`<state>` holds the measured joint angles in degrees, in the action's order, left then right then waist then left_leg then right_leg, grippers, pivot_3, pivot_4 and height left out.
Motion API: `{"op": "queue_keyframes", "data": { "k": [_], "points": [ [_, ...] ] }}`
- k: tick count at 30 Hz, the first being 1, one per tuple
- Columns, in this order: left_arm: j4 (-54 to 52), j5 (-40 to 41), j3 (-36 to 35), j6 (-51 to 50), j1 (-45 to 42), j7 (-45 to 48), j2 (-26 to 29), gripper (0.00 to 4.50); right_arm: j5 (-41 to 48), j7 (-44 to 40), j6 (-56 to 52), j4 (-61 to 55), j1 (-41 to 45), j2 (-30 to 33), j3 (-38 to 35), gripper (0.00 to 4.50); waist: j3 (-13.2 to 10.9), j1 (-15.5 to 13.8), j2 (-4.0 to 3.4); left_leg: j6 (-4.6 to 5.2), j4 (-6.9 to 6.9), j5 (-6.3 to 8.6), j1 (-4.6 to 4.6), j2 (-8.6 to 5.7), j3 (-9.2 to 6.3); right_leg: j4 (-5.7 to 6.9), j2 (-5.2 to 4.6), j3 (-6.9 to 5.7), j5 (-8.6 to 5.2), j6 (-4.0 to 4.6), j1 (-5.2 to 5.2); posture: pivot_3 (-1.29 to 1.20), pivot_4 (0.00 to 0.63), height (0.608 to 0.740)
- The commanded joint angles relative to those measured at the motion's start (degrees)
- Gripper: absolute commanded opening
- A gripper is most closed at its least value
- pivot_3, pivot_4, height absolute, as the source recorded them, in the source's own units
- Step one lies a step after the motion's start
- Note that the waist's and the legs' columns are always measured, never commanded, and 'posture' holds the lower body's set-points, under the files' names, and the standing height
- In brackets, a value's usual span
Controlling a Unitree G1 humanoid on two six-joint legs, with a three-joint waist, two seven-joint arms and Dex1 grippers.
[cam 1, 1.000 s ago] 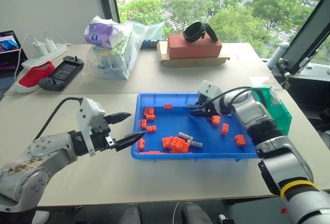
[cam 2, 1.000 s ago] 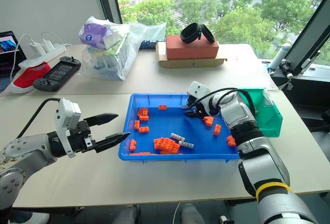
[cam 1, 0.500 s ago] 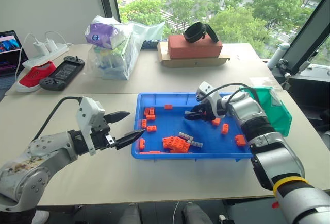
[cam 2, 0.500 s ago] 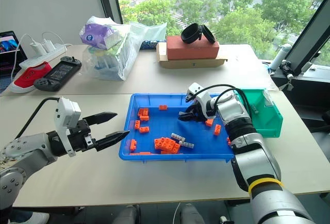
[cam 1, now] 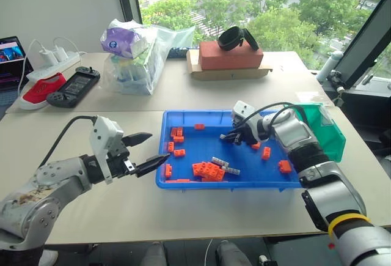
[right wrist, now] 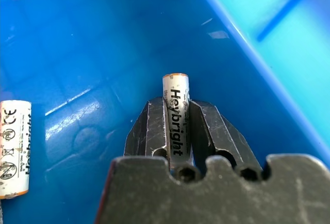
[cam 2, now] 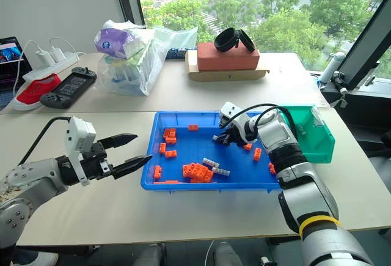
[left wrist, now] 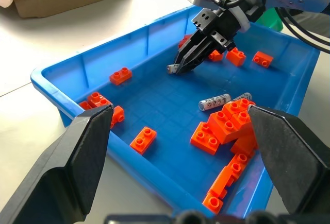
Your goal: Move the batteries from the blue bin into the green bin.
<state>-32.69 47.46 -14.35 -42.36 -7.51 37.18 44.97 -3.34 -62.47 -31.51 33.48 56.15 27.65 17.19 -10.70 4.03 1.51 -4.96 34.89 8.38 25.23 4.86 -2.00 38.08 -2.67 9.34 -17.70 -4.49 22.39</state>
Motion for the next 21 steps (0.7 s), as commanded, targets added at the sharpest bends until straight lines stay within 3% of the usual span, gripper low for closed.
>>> {"op": "queue_keyframes", "data": {
  "k": [1, 5, 11, 16, 21],
  "points": [
    [-0.38, -0.43, 0.43, 1.06, -1.63, 0.41, -0.21, 4.50, 3.61, -2.31, -4.86, -4.97, 1.75, 2.48, -4.10, 0.26, 0.00, -0.03, 0.00, 0.00, -0.01, 0.00, 0.01, 0.00, 0.00, 0.00, 0.00, 0.00, 0.00, 0.00, 0.01, 0.00, 0.150, 0.740],
    [-2.53, 1.29, -1.18, -0.52, -0.49, 0.31, 0.69, 4.50, 9.00, -5.86, -9.86, -3.16, 7.23, 9.97, -11.38, 0.26, -0.10, -0.11, -0.03, 0.00, 0.00, 0.00, 0.04, -0.01, 0.00, 0.00, -0.01, 0.00, 0.00, 0.00, 0.03, 0.00, 0.150, 0.740],
    [-1.81, 1.86, -0.87, -0.95, -1.35, 0.62, 1.01, 4.50, 5.12, 8.80, -3.08, 12.41, 17.13, 18.78, -17.59, 0.26, -0.11, -0.06, -0.01, 0.01, -0.06, 0.01, 0.04, -0.01, 0.00, -0.07, -0.01, 0.00, -0.01, 0.01, 0.06, 0.00, 0.150, 0.740],
    [-0.92, 2.01, 1.07, -1.91, -5.13, 0.43, 0.79, 4.50, 2.05, 9.69, -0.03, 17.27, 14.34, 22.15, -15.51, 0.26, -0.10, -0.01, 0.03, 0.01, -0.05, 0.01, 0.05, -0.02, 0.01, -0.11, -0.02, 0.01, -0.02, 0.02, 0.04, 0.00, 0.150, 0.740],
    [-0.75, 2.42, 2.60, -3.19, -8.03, -0.18, 0.42, 4.50, -1.05, 8.45, 1.12, 14.98, 6.56, 23.83, -12.15, 0.26, -0.11, 0.47, -0.01, 0.01, -0.06, 0.00, 0.04, -0.02, 0.00, -0.02, -0.01, 0.03, -0.02, 0.02, 0.07, 0.00, 0.150, 0.740]
  ]
}}
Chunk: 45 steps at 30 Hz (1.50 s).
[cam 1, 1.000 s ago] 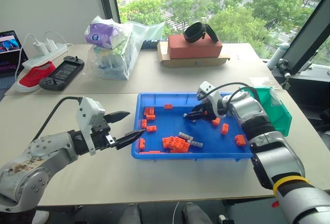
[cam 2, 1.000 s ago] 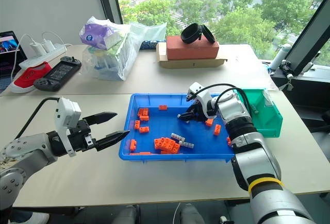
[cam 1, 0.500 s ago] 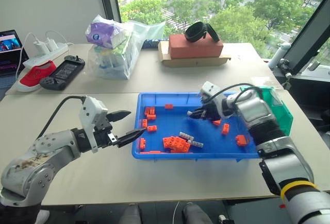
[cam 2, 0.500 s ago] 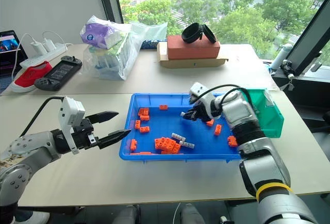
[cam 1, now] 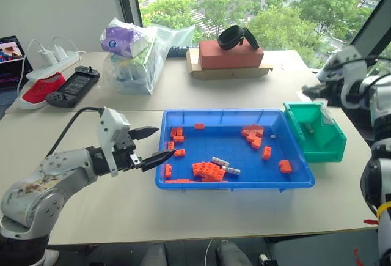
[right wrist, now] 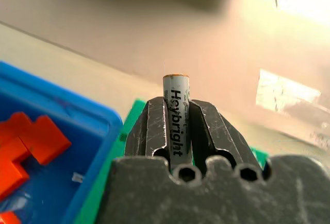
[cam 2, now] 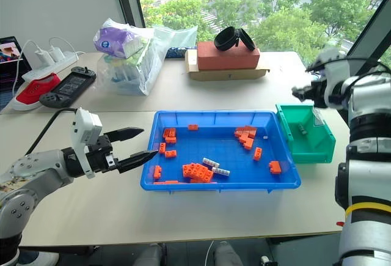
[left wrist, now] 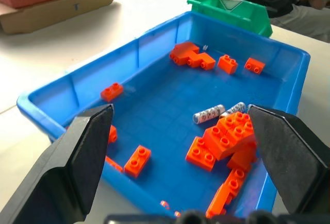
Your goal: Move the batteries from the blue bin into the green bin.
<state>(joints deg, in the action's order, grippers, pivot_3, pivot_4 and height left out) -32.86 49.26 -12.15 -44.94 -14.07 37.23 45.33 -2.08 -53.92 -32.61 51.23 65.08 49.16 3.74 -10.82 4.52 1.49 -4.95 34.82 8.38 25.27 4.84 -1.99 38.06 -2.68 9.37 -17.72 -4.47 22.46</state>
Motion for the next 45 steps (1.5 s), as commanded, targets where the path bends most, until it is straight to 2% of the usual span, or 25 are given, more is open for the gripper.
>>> {"op": "queue_keyframes", "data": {
  "k": [1, 4, 6, 8, 11, 12, 15, 17, 21, 24, 31, 39, 45],
  "points": [
    [-0.65, 0.75, 0.58, -0.87, -1.81, -0.43, -0.02, 4.50, -3.04, 0.98, 2.52, -3.11, -3.43, 2.61, 1.64, 0.26, 0.00, -0.09, -0.01, 0.00, 0.00, 0.00, 0.00, 0.00, -0.01, 0.00, 0.00, -0.01, 0.00, 0.00, 0.00, 0.00, 0.150, 0.740],
    [-0.83, 1.56, 1.04, -1.84, -2.51, -1.26, -0.58, 4.50, -4.04, 1.24, 3.20, -4.61, -5.40, 3.06, 2.32, 0.26, -0.03, -0.11, -0.05, 0.00, 0.03, 0.00, 0.01, -0.02, 0.00, -0.01, -0.02, 0.00, 0.00, 0.00, 0.00, 0.00, 0.150, 0.740],
    [-1.06, 1.85, 1.38, -2.39, -2.88, -1.52, -0.95, 4.50, -4.02, 0.93, 3.36, -5.23, -5.54, 2.88, 2.14, 1.26, -0.06, -0.04, -0.10, -0.01, 0.04, 0.00, 0.00, -0.02, 0.00, 0.01, -0.02, 0.00, 0.00, 0.00, -0.01, 0.00, 0.150, 0.740],
    [-1.11, 1.88, 1.64, -2.67, -3.22, -1.66, -1.14, 4.50, -4.05, 1.03, 3.59, -5.86, -5.22, 2.85, 1.87, 1.66, -0.06, 0.02, -0.10, -0.01, 0.03, -0.01, -0.01, -0.02, -0.01, 0.02, -0.01, 0.00, 0.00, 0.00, -0.01, 0.00, 0.150, 0.740],
    [-1.04, 2.00, 1.66, -3.11, -3.63, -1.78, -1.22, 4.50, -4.58, 0.55, 4.27, -6.89, -3.74, 4.01, 1.91, 2.88, -0.06, -0.16, -0.10, -0.01, 0.04, -0.01, -0.01, -0.02, -0.01, 0.01, -0.01, 0.00, 0.00, -0.01, -0.03, 0.00, 0.150, 0.740],
    [-1.07, 2.09, 1.58, -3.26, -3.67, -1.77, -1.19, 4.50, -4.66, -0.21, 4.73, -7.41, -2.87, 4.66, 1.94, 3.04, -0.07, -0.25, -0.11, -0.01, 0.04, -0.01, 0.00, -0.02, -0.01, 0.01, -0.01, 0.00, 0.00, -0.01, -0.03, 0.00, 0.150, 0.740],
    [-1.16, 2.52, 1.39, -3.57, -3.74, -1.85, -1.01, 4.50, -2.18, -5.34, 3.59, -12.11, -0.12, 5.27, 1.18, 3.04, -0.16, -0.35, -0.26, -0.01, 0.05, -0.01, 0.01, -0.05, 0.00, 0.00, -0.04, 0.00, 0.00, -0.01, -0.02, 0.00, 0.150, 0.740],
    [-1.02, 2.52, 1.42, -3.71, -3.96, -1.72, -0.93, 4.50, 0.96, -11.21, 1.16, -19.35, -0.87, 4.97, 1.64, 3.04, -0.16, -0.27, -0.26, -0.01, 0.01, -0.01, -0.01, -0.03, -0.01, 0.00, -0.02, 0.00, 0.00, -0.01, -0.02, 0.00, 0.150, 0.740],
    [-0.59, 2.08, 2.33, -3.59, -4.89, -0.78, -0.70, 4.50, 8.41, -24.29, -1.45, -39.24, -8.91, 6.53, 3.99, 3.04, -0.15, -0.52, -0.25, -0.01, 0.00, -0.01, -0.04, 0.00, -0.04, 0.00, 0.00, -0.04, 0.00, -0.01, -0.08, 0.00, 0.150, 0.740],
    [-0.34, 1.83, 3.00, -3.49, -5.48, 0.31, -0.34, 4.50, 12.36, -29.13, -1.32, -50.51, -15.27, 7.20, 5.22, 3.04, -0.15, -1.09, -0.25, -0.01, 0.07, 0.00, 0.00, -0.02, -0.10, -0.02, -0.02, -0.13, -0.01, -0.02, -0.14, 0.00, 0.150, 0.740],
    [-0.38, 1.80, 2.89, -3.65, -5.76, 0.20, -0.38, 4.50, 12.21, -23.76, -8.46, -59.82, -18.76, 0.93, 11.96, 3.04, -0.15, -0.83, -0.24, -0.04, 0.14, -0.02, -0.01, -0.01, -0.16, 0.07, 0.01, -0.14, 0.00, -0.01, -0.11, 0.00, 0.150, 0.740],
    [-0.85, 1.30, 2.72, -3.50, -4.58, 0.31, 0.05, 4.50, 8.84, -14.21, -12.18, -56.44, -17.13, -7.98, 17.06, 3.04, -0.13, -0.72, -0.22, -0.05, 0.13, -0.03, 0.02, -0.01, -0.23, 0.05, 0.00, -0.21, 0.00, -0.01, -0.11, 0.00, 0.150, 0.740],
    [-1.21, 0.99, 2.43, -3.09, -3.45, 1.17, 0.84, 4.50, 7.73, -10.45, -14.10, -55.55, -17.63, -10.26, 18.01, 3.04, -0.13, -0.77, -0.21, -0.06, 0.13, -0.04, 0.04, -0.02, -0.28, 0.04, -0.01, -0.26, 0.00, -0.01, -0.12, 0.00, 0.150, 0.740]
  ]
}}
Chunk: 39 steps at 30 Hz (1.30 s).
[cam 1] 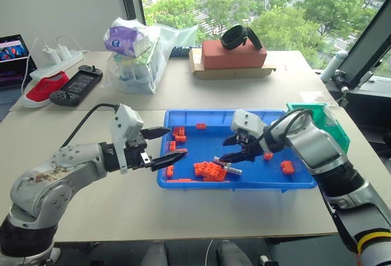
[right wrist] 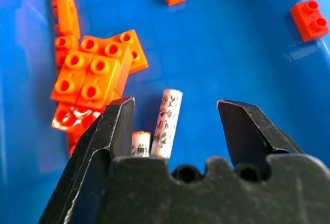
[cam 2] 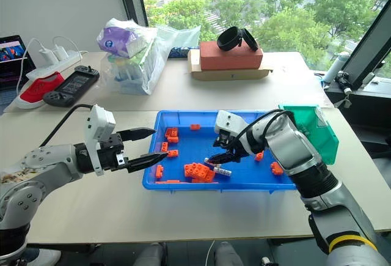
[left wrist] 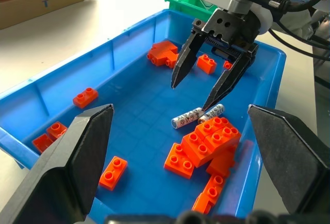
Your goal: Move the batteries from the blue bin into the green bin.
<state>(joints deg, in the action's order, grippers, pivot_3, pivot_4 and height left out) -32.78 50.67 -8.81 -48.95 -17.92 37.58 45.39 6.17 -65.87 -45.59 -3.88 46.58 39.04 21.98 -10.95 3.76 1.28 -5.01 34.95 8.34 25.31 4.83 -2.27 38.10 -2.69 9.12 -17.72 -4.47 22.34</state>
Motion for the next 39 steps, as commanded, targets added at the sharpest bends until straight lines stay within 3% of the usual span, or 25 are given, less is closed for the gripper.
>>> {"op": "queue_keyframes", "data": {
  "k": [1, 16, 19, 25, 29, 33, 39],
  "points": [
    [-1.27, -0.59, -0.91, 1.08, 0.58, 0.95, 0.84, 4.50, -0.73, 1.78, -1.20, -0.50, 0.53, -0.23, -0.01, 3.04, 0.00, -0.02, 0.00, 0.00, 0.00, 0.00, 0.00, 0.00, 0.00, 0.00, 0.00, 0.00, 0.00, 0.00, 0.00, 0.00, 0.150, 0.740],
    [-0.81, -3.67, 1.58, 2.05, 0.62, 4.88, 1.73, 4.50, -5.13, 4.47, 2.21, -0.04, -3.47, -0.02, 5.03, 3.04, 0.00, 0.08, 0.00, -0.01, -0.01, 0.00, 0.00, 0.00, -0.06, 0.00, 0.00, -0.06, 0.00, 0.00, -0.01, 0.00, 0.150, 0.740],
    [-0.60, -4.40, 1.79, 2.27, 0.60, 5.39, 1.63, 4.50, -5.41, 4.51, 2.09, -0.31, -4.11, 0.03, 5.07, 2.32, 0.01, 0.08, 0.01, -0.01, -0.01, 0.00, 0.00, 0.00, -0.06, 0.00, 0.00, -0.07, 0.00, 0.00, -0.01, 0.00, 0.150, 0.740],
    [-0.05, -5.37, 2.34, 2.80, 0.39, 6.21, 1.27, 4.50, -4.57, 4.05, 1.42, -1.25, -4.35, 0.19, 3.69, 0.31, 0.01, 0.09, 0.02, -0.01, 0.00, -0.01, -0.01, 0.00, -0.11, 0.00, 0.00, -0.11, 0.00, 0.00, -0.04, 0.00, 0.150, 0.740],
    [0.70, -5.94, 3.22, 3.23, -0.47, 6.76, 0.71, 4.50, -2.75, 3.85, 1.23, -1.32, -3.24, -0.02, 0.56, 0.27, 0.01, 0.07, 0.02, -0.01, 0.00, -0.01, 0.00, 0.00, -0.12, 0.00, 0.00, -0.13, 0.00, 0.00, -0.04, 0.00, 0.150, 0.740],
    [1.27, -6.04, 4.24, 3.30, -1.75, 7.35, 0.06, 4.50, 2.51, 2.61, -2.06, 0.28, -0.50, 1.16, -7.04, 0.27, 0.01, 0.05, 0.02, -0.02, 0.01, -0.01, 0.03, 0.00, -0.15, 0.00, 0.00, -0.16, 0.00, 0.00, -0.04, 0.00, 0.150, 0.740],
    [2.31, -5.60, 6.26, 3.27, -4.02, 9.41, -0.85, 4.50, 1.33, 2.83, 4.48, 13.88, 5.63, 8.18, -13.16, 0.27, 0.01, -0.25, 0.03, -0.02, 0.00, -0.02, 0.06, -0.01, -0.17, -0.04, 0.00, -0.21, 0.00, 0.00, -0.05, 0.00, 0.150, 0.740]
  ]
}}
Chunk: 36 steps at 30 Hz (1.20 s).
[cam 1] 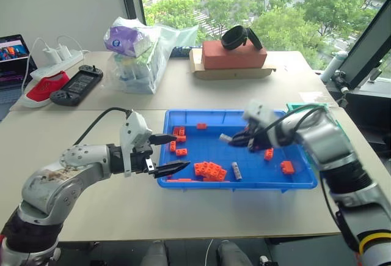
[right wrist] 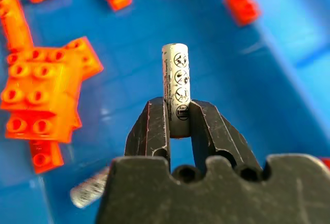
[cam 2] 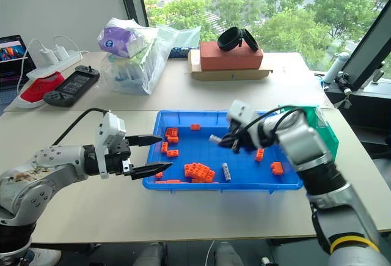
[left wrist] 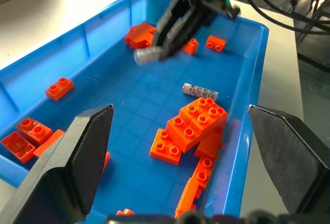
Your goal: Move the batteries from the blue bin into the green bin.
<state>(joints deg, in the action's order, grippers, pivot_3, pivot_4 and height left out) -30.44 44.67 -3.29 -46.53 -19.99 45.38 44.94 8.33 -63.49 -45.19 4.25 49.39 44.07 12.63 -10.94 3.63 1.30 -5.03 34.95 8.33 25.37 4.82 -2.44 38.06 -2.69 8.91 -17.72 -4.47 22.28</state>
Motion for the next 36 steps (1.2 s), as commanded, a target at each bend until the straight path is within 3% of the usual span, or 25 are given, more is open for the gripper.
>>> {"op": "queue_keyframes", "data": {
  "k": [1, 8, 21, 23, 26, 33, 36],
  "points": [
    [0.33, 0.25, 1.12, 0.90, -2.54, 1.93, -0.57, 4.50, -1.32, 0.94, 5.17, 8.35, 3.75, 4.45, -4.78, 0.27, 0.00, -0.16, 0.00, 0.00, -0.02, 0.00, 0.01, -0.01, 0.00, -0.02, 0.00, -0.01, 0.00, 0.00, 0.01, 0.00, 0.150, 0.740],
    [2.19, -0.02, 2.66, 0.58, -5.55, 3.32, -1.34, 4.50, -5.69, 8.22, 9.80, 21.95, 4.18, 13.27, -9.63, 0.26, -0.01, -0.22, 0.00, 0.00, -0.05, 0.00, 0.04, -0.02, -0.02, -0.04, -0.01, -0.02, -0.01, 0.01, 0.02, 0.00, 0.150, 0.740],
    [1.96, -0.98, 3.36, 0.32, -6.33, 3.54, -1.43, 4.50, -9.91, 9.51, 11.71, 27.74, 0.44, 12.75, -7.02, 0.26, -0.01, 0.40, -0.01, -0.01, -0.03, -0.03, -0.01, -0.02, -0.03, 0.04, 0.00, 0.00, -0.01, 0.02, 0.01, 0.00, 0.150, 0.740],
    [1.63, -0.96, 3.33, -0.07, -6.50, 3.53, -1.09, 4.50, -11.02, 9.08, 12.41, 27.84, -0.26, 13.69, -6.13, 1.27, -0.01, 0.31, -0.01, -0.02, -0.03, -0.03, -0.01, -0.02, -0.03, 0.02, 0.00, -0.01, -0.01, 0.01, 0.01, 0.00, 0.150, 0.740],
    [1.57, -1.23, 2.96, -0.04, -6.57, 3.70, -0.59, 4.50, -10.75, 7.94, 11.74, 26.25, -0.32, 14.24, -6.62, 2.07, -0.02, 0.23, -0.02, -0.02, -0.02, -0.03, 0.02, -0.04, -0.03, 0.00, -0.02, -0.01, -0.01, 0.01, 0.00, 0.00, 0.150, 0.740],
    [2.20, -1.43, 3.03, -0.16, -6.96, 3.92, -0.85, 4.50, -9.97, 3.09, 13.00, 20.21, 0.63, 17.92, -6.94, 4.48, -0.02, 0.32, -0.02, -0.02, -0.04, -0.03, 0.01, -0.03, -0.04, 0.02, -0.01, -0.01, -0.01, 0.01, 0.01, 0.00, 0.150, 0.740],
    [2.60, -1.51, 3.04, -0.09, -7.10, 4.24, -0.83, 4.50, -4.11, -4.85, 11.53, 9.87, -1.30, 19.05, -8.03, 4.48, -0.03, 0.53, -0.05, -0.02, -0.03, -0.03, 0.00, -0.03, -0.04, 0.03, -0.01, -0.01, -0.01, 0.01, 0.01, 0.00, 0.150, 0.740]
  ]
}}
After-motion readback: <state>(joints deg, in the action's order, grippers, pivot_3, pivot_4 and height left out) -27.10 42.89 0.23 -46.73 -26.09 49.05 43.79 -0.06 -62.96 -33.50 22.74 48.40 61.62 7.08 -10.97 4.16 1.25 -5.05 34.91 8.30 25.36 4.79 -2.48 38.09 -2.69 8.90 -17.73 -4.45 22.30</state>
